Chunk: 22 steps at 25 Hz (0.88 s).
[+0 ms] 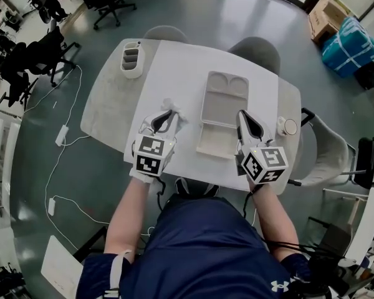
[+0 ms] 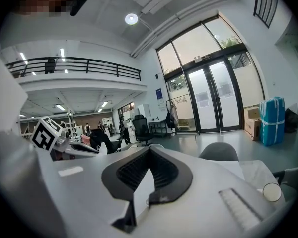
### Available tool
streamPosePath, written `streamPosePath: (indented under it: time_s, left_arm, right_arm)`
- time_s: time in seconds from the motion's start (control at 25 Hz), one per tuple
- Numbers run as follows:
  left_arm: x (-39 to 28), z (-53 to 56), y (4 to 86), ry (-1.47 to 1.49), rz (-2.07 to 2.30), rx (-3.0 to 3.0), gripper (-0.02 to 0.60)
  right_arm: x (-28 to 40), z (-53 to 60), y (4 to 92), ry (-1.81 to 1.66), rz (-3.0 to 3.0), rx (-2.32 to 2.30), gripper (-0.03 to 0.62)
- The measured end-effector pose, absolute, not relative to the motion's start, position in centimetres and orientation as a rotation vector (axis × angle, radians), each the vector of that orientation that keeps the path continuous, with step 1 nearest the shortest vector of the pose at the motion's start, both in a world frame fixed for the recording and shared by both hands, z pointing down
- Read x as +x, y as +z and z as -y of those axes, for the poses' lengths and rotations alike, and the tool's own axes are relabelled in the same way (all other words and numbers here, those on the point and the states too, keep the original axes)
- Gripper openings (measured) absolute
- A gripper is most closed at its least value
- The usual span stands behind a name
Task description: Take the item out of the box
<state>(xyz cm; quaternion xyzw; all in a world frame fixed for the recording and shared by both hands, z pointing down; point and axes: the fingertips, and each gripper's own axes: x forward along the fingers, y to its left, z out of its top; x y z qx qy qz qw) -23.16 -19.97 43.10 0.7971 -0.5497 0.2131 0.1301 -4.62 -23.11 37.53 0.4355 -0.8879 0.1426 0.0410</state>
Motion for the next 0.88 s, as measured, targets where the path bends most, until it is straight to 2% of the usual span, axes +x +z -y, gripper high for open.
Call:
streamPosePath:
  time_s: [0.88]
  left_arm:
    - [-22.8, 20.3, 42.4, 0.619, 1.590, 2.336, 0.041]
  right_arm:
    - [-4.1, 23.1, 36.0, 0.375, 2.764, 1.347, 0.002]
